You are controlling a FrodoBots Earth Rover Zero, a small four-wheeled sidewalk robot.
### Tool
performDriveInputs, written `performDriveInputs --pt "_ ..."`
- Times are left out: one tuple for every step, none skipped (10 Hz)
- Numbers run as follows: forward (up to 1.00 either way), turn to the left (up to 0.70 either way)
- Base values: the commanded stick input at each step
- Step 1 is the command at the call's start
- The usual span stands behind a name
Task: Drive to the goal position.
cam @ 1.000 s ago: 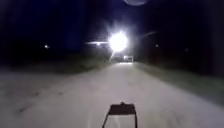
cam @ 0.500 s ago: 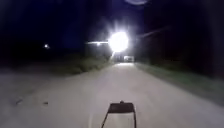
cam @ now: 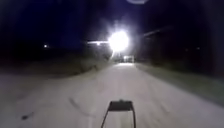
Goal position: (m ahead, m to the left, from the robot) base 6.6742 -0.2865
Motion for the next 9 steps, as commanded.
performDriveInputs --pt "1.00 -0.33" --pt "1.00 -0.01" --pt "1.00 0.00" --pt "1.00 0.00" --pt "1.00 0.00" --pt "1.00 0.00" --pt "1.00 0.00" --pt "1.00 0.00" --pt "1.00 0.00"
